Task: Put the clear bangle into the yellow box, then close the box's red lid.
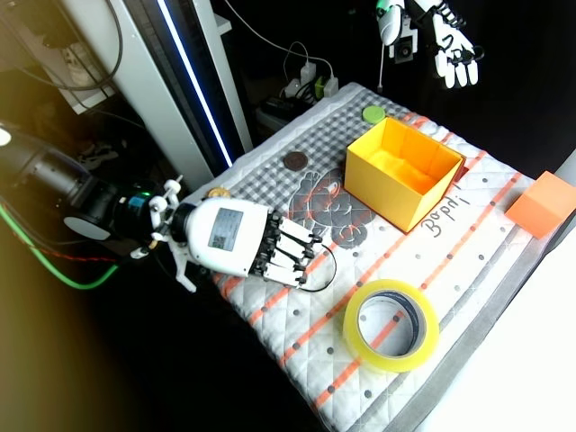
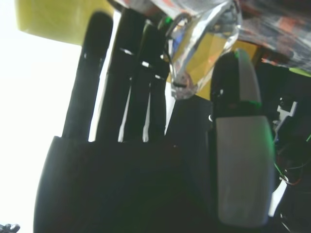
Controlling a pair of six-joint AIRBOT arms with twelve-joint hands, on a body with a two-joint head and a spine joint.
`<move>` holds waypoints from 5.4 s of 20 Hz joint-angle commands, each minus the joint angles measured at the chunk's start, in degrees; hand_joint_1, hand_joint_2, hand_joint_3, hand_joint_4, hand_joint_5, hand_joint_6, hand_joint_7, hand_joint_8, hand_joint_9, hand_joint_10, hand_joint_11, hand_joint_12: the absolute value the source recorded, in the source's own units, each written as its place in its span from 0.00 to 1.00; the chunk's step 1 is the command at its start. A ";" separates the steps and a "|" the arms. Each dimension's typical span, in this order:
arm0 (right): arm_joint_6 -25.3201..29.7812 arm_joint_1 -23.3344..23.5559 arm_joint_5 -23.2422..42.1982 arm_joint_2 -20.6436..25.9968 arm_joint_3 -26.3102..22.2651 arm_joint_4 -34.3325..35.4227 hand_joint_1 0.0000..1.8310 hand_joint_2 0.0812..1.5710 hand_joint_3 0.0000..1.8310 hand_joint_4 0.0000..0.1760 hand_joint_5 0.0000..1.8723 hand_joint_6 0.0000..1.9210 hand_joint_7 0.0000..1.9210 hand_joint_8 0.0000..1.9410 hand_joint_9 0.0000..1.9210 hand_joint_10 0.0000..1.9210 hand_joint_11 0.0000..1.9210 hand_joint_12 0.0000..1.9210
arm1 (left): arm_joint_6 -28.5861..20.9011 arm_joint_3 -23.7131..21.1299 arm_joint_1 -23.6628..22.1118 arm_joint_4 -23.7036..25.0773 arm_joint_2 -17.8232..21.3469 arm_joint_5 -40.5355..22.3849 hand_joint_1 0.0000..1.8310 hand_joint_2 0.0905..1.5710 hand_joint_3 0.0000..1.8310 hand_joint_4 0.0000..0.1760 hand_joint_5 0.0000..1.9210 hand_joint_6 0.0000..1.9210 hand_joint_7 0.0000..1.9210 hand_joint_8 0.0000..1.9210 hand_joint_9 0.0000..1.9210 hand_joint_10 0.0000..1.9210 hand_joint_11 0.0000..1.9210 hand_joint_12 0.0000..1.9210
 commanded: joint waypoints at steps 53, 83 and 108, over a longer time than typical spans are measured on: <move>3.56 6.40 30.58 -1.58 -3.84 -1.52 0.00 0.80 0.01 0.66 0.03 0.00 0.05 0.00 0.03 0.00 0.02 0.02 | -23.14 -1.59 4.92 17.16 3.09 -3.50 0.08 0.91 0.00 0.00 0.21 0.00 0.28 0.00 0.28 0.00 0.10 0.37; 3.46 0.56 32.81 -0.70 -6.14 2.89 0.05 0.80 0.01 0.58 0.07 0.00 0.13 0.00 0.07 0.01 0.04 0.02 | -27.52 9.03 4.18 2.41 -6.78 -4.32 0.16 0.91 0.00 0.00 0.11 0.00 0.12 0.00 0.13 0.00 0.02 0.28; 1.92 -9.37 45.01 5.59 -11.24 6.66 0.16 0.82 0.00 0.15 0.08 0.00 0.21 0.01 0.14 0.01 0.08 0.03 | -35.68 10.55 -4.75 8.18 -5.99 -17.28 0.15 0.81 0.00 0.00 0.16 0.00 0.16 0.00 0.18 0.00 0.04 0.37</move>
